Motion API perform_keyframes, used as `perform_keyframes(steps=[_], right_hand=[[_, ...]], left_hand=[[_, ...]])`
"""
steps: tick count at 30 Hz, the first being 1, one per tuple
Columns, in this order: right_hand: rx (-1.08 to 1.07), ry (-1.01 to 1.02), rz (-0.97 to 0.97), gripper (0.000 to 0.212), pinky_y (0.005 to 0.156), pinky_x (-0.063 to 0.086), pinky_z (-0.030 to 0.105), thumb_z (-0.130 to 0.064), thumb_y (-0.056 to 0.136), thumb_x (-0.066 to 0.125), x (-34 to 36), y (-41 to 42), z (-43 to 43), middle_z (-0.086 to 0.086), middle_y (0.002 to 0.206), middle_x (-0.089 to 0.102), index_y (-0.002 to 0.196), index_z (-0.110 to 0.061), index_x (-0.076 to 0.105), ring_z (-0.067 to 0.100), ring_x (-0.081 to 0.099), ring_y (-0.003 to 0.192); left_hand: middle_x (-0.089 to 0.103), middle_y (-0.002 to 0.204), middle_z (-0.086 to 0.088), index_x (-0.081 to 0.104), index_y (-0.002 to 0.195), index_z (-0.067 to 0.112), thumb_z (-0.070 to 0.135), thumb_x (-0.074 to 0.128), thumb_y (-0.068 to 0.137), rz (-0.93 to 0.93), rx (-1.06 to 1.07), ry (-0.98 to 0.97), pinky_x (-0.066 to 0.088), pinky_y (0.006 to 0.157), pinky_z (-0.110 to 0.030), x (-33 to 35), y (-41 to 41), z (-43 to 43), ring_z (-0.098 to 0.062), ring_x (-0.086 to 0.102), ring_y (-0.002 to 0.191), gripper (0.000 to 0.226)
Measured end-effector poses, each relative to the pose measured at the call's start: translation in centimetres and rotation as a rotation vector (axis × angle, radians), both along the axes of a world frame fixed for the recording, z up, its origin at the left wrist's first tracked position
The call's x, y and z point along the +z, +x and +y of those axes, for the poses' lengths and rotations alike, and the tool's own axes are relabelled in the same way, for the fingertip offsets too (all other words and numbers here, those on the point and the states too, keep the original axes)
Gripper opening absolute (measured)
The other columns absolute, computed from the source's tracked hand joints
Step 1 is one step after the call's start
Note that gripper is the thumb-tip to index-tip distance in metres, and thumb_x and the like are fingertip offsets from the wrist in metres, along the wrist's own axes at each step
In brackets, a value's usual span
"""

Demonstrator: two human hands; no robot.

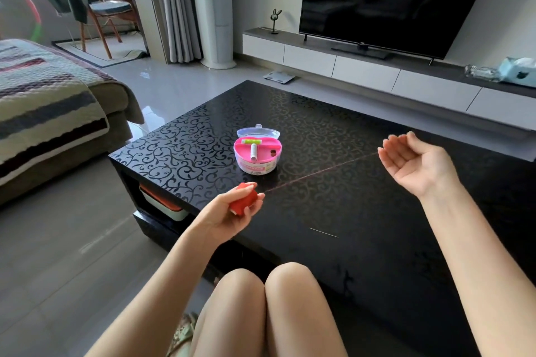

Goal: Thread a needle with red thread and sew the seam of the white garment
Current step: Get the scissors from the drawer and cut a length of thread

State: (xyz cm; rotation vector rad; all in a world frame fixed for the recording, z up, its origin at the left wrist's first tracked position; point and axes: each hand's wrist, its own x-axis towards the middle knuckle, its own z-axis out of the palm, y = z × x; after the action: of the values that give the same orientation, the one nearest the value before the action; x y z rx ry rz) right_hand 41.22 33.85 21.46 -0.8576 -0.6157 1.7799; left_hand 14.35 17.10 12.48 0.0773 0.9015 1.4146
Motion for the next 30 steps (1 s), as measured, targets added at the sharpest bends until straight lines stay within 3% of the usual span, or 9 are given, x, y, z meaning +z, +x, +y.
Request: perform_keyframes(steps=[6,11,13,16,18,20,22,27,30], right_hand=[[-0.141,-0.141,-0.063,0.02,0.059,0.058,0.032,-0.016,0.1,0.046,-3.3,3.8,3.6,0.006,0.07,0.074,0.085,-0.008,0.057,0.018,0.073,0.065],[-0.157,-0.261,-0.145,0.021,0.075,0.056,0.033,-0.018,0.1,0.047,-5.5,4.6,5.7,0.007,0.081,0.073,0.087,-0.007,0.059,0.018,0.071,0.074],[-0.183,-0.311,-0.156,0.021,0.07,0.056,0.032,-0.018,0.099,0.049,-5.8,5.4,6.9,0.005,0.088,0.069,0.086,-0.007,0.06,0.017,0.068,0.081],[-0.223,-0.349,-0.201,0.021,0.057,0.056,0.03,-0.02,0.098,0.051,-6.0,6.8,8.6,0.002,0.088,0.067,0.083,-0.009,0.06,0.014,0.066,0.079],[-0.225,-0.365,-0.259,0.023,0.059,0.054,0.029,-0.021,0.098,0.052,-6.1,7.9,9.7,0.001,0.086,0.065,0.08,-0.009,0.06,0.012,0.063,0.076],[-0.214,-0.388,-0.313,0.024,0.063,0.051,0.027,-0.021,0.098,0.052,-6.3,8.8,10.5,0.0,0.085,0.064,0.079,-0.01,0.06,0.012,0.06,0.075],[-0.213,-0.412,-0.324,0.024,0.063,0.049,0.026,-0.021,0.098,0.051,-6.8,9.7,11.2,-0.001,0.085,0.063,0.078,-0.01,0.06,0.011,0.058,0.074],[-0.284,-0.456,-0.267,0.024,0.058,0.048,0.026,-0.02,0.099,0.049,-9.1,11.3,12.4,-0.002,0.087,0.062,0.079,-0.011,0.059,0.01,0.058,0.074],[-0.297,-0.446,-0.274,0.025,0.05,0.053,0.026,-0.023,0.1,0.049,-10.3,11.2,12.5,0.0,0.088,0.062,0.081,-0.012,0.059,0.011,0.06,0.075]], left_hand=[[0.062,0.092,-0.014,0.058,0.095,0.007,0.008,0.062,0.086,0.227,0.034,-0.124,0.04,0.037,-0.014,-0.1,-2.6,0.9,-0.022,0.069,0.06,0.01],[0.054,0.094,-0.017,0.054,0.083,0.004,-0.004,0.051,0.088,0.017,0.077,-0.086,0.044,0.041,-0.014,1.3,-2.1,2.7,-0.024,0.061,0.078,0.009],[0.056,0.096,-0.017,0.058,0.086,0.008,-0.01,0.051,0.085,0.24,0.006,-0.114,0.049,0.044,-0.016,1.0,-2.0,3.9,-0.024,0.063,0.08,0.02],[0.065,0.094,-0.014,0.069,0.093,0.014,-0.012,0.065,0.072,0.878,-0.25,-0.167,0.044,0.044,-0.017,0.8,-2.5,4.4,-0.019,0.069,0.065,0.034],[0.069,0.093,-0.013,0.074,0.094,0.019,-0.003,0.074,0.061,0.977,-0.497,-0.1,0.04,0.045,-0.018,1.2,-3.5,4.4,-0.02,0.069,0.066,0.04],[0.071,0.102,-0.016,0.073,0.106,0.017,0.009,0.082,0.055,0.874,-0.7,-0.01,0.044,0.048,-0.02,2.0,-4.5,4.2,-0.028,0.069,0.073,0.052],[0.069,0.11,-0.022,0.071,0.112,0.013,0.02,0.091,0.049,0.682,-0.673,0.062,0.05,0.052,-0.022,2.4,-5.5,4.1,-0.03,0.07,0.076,0.067],[0.068,0.107,-0.025,0.066,0.109,0.003,0.012,0.099,0.024,0.193,-0.035,0.139,0.053,0.048,-0.013,1.8,-7.4,4.6,-0.022,0.073,0.076,0.092],[0.057,0.119,-0.022,0.055,0.104,0.004,0.002,0.084,0.061,0.024,0.399,0.024,0.052,0.057,-0.011,0.5,-8.7,5.2,-0.022,0.067,0.088,0.052]])
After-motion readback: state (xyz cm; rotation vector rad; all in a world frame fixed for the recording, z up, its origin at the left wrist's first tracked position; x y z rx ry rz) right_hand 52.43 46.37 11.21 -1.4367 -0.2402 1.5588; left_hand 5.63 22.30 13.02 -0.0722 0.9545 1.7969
